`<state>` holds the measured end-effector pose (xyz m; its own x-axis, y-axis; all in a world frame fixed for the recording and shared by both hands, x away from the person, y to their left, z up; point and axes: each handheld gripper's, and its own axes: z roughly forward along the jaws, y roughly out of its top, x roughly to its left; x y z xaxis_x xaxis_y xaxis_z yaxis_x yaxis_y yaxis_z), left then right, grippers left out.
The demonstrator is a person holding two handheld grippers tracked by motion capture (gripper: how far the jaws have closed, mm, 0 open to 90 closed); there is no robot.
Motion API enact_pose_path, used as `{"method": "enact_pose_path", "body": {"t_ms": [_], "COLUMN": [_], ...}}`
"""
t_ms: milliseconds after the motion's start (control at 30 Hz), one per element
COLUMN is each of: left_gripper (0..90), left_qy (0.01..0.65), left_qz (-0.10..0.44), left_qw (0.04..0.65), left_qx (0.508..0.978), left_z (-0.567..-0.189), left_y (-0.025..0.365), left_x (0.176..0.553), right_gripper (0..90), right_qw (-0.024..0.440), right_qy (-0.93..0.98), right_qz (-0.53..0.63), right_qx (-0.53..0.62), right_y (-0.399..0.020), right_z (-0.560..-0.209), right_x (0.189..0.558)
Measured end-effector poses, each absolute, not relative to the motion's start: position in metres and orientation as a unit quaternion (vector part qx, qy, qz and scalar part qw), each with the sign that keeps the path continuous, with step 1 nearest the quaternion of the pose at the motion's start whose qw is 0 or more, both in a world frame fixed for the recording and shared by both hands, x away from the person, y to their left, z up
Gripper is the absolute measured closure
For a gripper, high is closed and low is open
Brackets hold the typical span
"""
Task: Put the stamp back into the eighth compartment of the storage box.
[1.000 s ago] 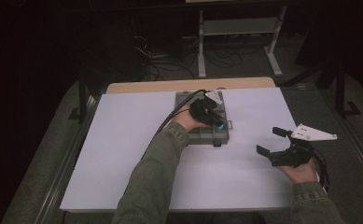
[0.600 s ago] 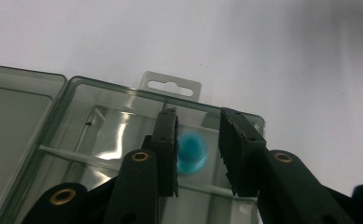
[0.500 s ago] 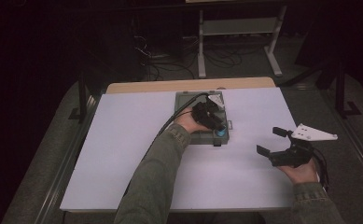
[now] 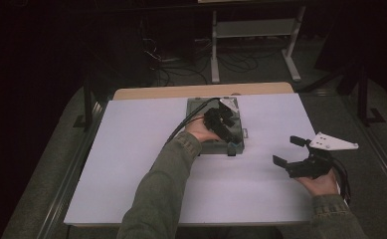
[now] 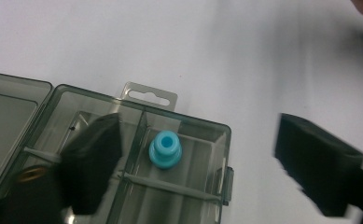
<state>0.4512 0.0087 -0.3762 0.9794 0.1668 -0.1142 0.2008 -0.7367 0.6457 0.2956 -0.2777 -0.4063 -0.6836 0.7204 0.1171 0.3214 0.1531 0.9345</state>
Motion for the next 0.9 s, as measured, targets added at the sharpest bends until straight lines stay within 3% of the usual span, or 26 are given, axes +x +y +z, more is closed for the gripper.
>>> {"method": "enact_pose_path", "body": {"t_ms": [100,900], "left_gripper": [0.3,0.0], "left_qy": [0.106,0.11], "left_qz": [-0.023,0.01], "left_qw": [0.347,0.38], "left_qx": [0.932,0.918], "left_z": [-0.372,-0.345], "left_y": [0.009,0.05], "left_x": [0.448,0.433], "right_gripper": [0.0,0.0], "right_qw": [0.183,0.184], "right_qy": [0.736,0.738], "right_qz": [0.547,0.543], "right_qx": [0.354,0.355], "right_y": [-0.278,-0.278], "right_z": [-0.406,-0.407], "right_x": [0.296,0.295]}}
